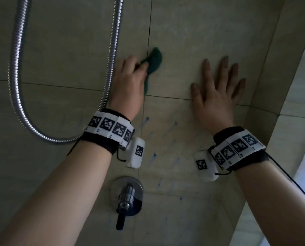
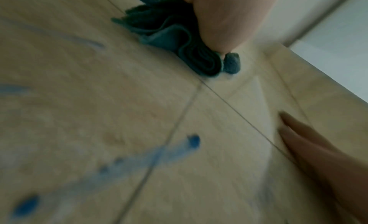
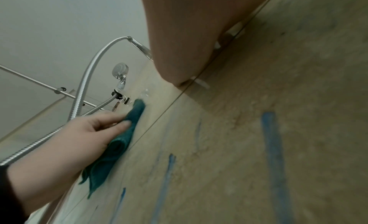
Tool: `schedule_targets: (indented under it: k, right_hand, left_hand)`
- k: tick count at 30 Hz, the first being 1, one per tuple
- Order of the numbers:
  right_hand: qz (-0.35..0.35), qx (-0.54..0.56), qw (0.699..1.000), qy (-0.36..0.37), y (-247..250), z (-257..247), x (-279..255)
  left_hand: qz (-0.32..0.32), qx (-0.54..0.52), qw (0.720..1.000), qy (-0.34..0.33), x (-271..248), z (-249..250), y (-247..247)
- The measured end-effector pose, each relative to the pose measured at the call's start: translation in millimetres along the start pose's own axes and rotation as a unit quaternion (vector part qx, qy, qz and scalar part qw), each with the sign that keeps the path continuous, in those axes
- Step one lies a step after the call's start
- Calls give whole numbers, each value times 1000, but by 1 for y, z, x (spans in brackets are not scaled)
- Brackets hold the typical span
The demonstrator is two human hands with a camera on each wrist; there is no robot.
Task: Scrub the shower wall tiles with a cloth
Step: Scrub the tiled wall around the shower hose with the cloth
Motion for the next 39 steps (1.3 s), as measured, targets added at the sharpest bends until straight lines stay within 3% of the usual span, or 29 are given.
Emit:
schedule_targets:
  k: [3,6,11,17,20,22,26,29,32,34,36,39]
  right_hand:
    - [7,-4,1000,-7,1,0,-1]
    - [4,-8,1000,-7,2,-1,-1]
    - [-9,-16,1000,-7,6,-2,-3]
    - [-24,-34,999,24,15,6,-4]
    - [-27,-45,998,41,15,12,-5]
    - [-26,-52,997,48,16,15,-5]
    - [-33,-49,996,63,17,17,-5]
    - [-25,-60,996,61,16,19,-5]
    - [-24,-64,996,61,15,18,-4]
    - [-25,-67,995,64,15,18,-4]
    - [-25,-68,995,68,15,18,-5]
    - [-24,-59,995,73,15,19,-5]
  left_hand:
    - [63,-34,990,125,-19,-35,14]
    - [97,-28,982,163,-50,-28,4]
    - [39,-70,992,95,-68,29,-31]
    - [-45,-13,996,-75,-69,92,-61]
    - [-73,-5,987,-144,-66,93,-59]
    - [-63,-7,989,-135,-52,77,-48]
    - [-29,16,998,-46,-33,54,-36]
    - [-49,12,992,-116,-48,83,-49]
    - [-115,17,967,-228,-84,104,-71]
    - [-134,22,955,-264,-95,107,-75]
    - [-139,30,953,-266,-87,105,-71]
    - [-102,32,976,-188,-55,86,-57]
Point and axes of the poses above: each hand's wrist, its own x-axis towards the middle knuckle, its own y-axis out of the back of the hand, z = x × y, the point moved 7 cm from there along x, towards the middle knuckle, and after that the axes turned 7 degrees about -z, right-handed, at the moved point
